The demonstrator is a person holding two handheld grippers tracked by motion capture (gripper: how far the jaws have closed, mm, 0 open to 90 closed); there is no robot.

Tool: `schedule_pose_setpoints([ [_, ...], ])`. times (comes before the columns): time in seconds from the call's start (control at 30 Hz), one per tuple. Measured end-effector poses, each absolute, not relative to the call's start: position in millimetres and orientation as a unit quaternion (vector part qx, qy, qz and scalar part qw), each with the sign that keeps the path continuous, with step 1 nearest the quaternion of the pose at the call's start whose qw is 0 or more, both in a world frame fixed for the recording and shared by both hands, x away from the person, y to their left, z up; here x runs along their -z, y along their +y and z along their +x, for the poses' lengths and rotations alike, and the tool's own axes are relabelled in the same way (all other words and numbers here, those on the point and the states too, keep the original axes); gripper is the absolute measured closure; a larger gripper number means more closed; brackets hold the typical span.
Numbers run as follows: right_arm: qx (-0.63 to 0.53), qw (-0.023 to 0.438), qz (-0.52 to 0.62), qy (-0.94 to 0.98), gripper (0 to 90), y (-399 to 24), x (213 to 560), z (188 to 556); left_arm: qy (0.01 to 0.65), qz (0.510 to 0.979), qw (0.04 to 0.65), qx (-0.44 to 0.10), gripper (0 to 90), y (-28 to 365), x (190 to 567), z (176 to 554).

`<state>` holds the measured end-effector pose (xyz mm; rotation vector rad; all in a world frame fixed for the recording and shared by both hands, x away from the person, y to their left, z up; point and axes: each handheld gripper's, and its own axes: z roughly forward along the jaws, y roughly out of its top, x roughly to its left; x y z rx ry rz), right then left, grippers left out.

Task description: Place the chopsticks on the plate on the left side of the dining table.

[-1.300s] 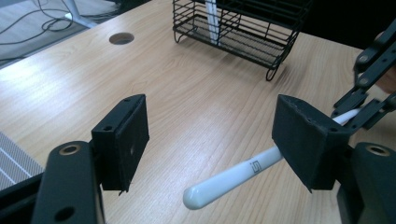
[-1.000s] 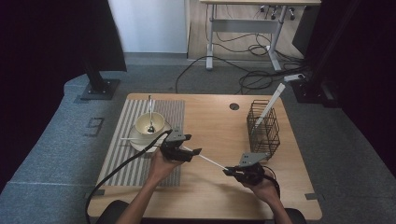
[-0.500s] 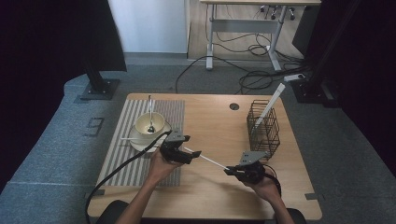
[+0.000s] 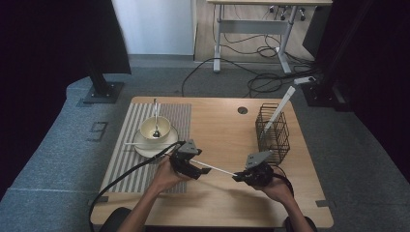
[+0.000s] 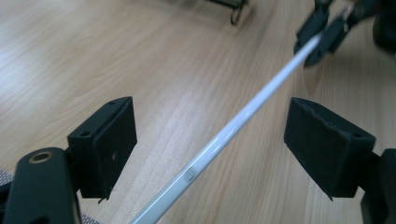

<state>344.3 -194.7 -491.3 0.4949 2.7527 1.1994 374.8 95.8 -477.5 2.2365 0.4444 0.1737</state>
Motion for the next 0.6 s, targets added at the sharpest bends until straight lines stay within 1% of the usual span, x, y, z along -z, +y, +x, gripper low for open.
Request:
schedule_pose_setpoints([
  [0.13, -0.39, 0.042, 0.153, 0.907, 84.7, -193.3, 486.7, 346.0, 0.152, 0.902, 0.396, -0.079, 22.3, 89.4, 479.3, 370.3],
  [0.33, -0.383, 0.033, 0.14, 0.912, 84.7, -192.3, 482.1, 347.7, 0.126, 0.915, 0.372, -0.095, 35.6, 84.8, 478.3, 365.7],
  [0.6, -0.369, 0.022, 0.131, 0.92, 84.7, -189.1, 481.3, 347.9, 0.103, 0.925, 0.354, -0.095, 53.8, 83.1, 480.8, 362.8],
])
